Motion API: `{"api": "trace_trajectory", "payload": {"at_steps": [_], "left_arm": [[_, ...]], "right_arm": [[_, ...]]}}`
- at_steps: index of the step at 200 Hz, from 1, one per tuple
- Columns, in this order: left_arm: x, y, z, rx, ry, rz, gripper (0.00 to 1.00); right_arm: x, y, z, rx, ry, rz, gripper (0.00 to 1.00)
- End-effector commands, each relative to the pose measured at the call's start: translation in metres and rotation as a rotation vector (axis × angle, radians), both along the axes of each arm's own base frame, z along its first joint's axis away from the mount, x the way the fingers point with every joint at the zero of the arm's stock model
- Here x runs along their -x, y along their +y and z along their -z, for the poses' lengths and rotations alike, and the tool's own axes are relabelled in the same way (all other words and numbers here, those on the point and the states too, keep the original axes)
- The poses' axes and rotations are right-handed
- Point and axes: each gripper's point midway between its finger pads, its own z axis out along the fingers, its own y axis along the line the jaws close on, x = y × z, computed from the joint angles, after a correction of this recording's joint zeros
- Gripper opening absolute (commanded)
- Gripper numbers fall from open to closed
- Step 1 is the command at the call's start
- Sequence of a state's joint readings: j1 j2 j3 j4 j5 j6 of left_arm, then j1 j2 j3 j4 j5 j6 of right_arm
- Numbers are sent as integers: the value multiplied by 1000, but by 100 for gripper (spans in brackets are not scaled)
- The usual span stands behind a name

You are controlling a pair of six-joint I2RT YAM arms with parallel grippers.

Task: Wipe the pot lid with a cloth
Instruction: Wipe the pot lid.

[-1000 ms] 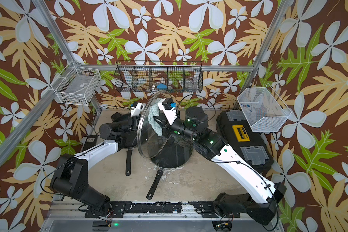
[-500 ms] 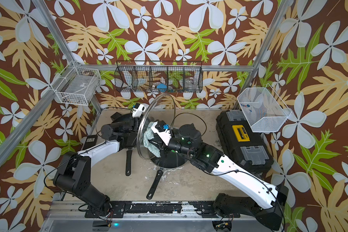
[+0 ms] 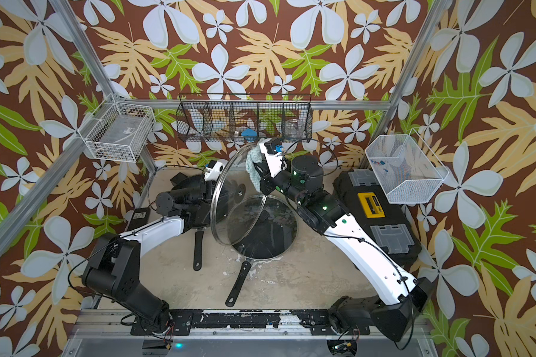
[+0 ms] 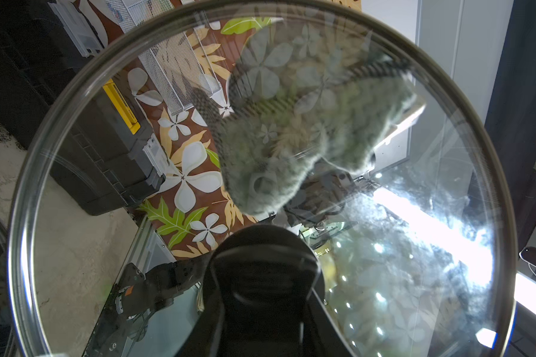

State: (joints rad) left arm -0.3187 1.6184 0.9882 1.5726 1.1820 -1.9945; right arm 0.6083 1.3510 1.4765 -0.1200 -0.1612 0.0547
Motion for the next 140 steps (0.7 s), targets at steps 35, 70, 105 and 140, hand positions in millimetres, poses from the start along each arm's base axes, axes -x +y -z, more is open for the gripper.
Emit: {"api": "trace_trajectory", "payload": {"at_steps": [35,70,105,140], "left_arm": [[20,18,-34,136,-223,-47,0],[15,22,-32,140,-215,-62,0],[11,26,-33,145,-211,-77,0],[9,29,-33,154,-203,-82,0]], "right_arm": [[5,5,46,2,115,-68,0],[56,35,32,-8,56,-206,0],[117,73,34,2,31,-369,0],[163,100,50,25,49,-501,0]]}}
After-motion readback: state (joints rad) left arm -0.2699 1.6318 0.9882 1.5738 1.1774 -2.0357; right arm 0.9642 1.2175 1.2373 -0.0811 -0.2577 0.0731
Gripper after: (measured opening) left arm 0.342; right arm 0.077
